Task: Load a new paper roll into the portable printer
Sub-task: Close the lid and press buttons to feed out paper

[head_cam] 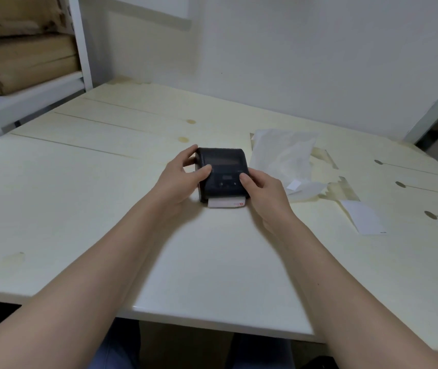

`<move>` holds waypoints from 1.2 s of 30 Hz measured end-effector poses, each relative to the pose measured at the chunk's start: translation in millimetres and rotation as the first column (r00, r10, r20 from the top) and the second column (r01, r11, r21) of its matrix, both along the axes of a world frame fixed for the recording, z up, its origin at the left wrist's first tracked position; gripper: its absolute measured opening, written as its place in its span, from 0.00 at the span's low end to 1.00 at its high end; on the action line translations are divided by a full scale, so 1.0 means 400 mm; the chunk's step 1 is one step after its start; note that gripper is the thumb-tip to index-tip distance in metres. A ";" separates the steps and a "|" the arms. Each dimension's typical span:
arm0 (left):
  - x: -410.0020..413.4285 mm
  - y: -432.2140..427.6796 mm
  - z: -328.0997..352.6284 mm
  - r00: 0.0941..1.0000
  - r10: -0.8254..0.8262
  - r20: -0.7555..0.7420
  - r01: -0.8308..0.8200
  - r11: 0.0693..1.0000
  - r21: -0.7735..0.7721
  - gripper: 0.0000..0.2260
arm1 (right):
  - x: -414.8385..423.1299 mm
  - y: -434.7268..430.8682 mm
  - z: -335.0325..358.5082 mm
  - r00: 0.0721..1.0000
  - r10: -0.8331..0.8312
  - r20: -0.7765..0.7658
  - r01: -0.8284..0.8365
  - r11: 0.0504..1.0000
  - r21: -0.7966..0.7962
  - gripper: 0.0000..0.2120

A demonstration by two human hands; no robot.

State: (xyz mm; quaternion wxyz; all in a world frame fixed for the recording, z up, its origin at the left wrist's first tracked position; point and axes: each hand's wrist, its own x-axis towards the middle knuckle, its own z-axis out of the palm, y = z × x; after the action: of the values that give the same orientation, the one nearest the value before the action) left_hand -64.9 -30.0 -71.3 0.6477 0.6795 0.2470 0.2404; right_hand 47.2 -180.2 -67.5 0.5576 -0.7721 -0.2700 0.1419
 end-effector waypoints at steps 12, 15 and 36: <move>0.016 -0.038 0.079 0.998 0.055 0.031 -0.034 0.884 -0.467 0.18 | -0.017 0.033 0.098 0.872 -0.010 -0.489 0.043 0.997 0.057 0.14; 0.025 -0.050 0.083 0.996 0.090 0.014 -0.073 0.878 -0.474 0.14 | -0.024 0.043 0.108 0.818 -0.018 -0.575 0.034 0.999 0.016 0.16; 0.029 -0.059 0.080 0.990 0.144 0.014 -0.120 0.870 -0.478 0.16 | -0.010 0.031 0.083 0.560 0.075 -0.825 0.201 0.954 0.223 0.15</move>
State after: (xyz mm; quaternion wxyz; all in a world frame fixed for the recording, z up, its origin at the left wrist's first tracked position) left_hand -53.3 -53.8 -39.5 0.7826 0.4752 0.3283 0.2325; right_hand 43.2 -167.7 -34.4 0.7308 -0.5335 0.0327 0.4245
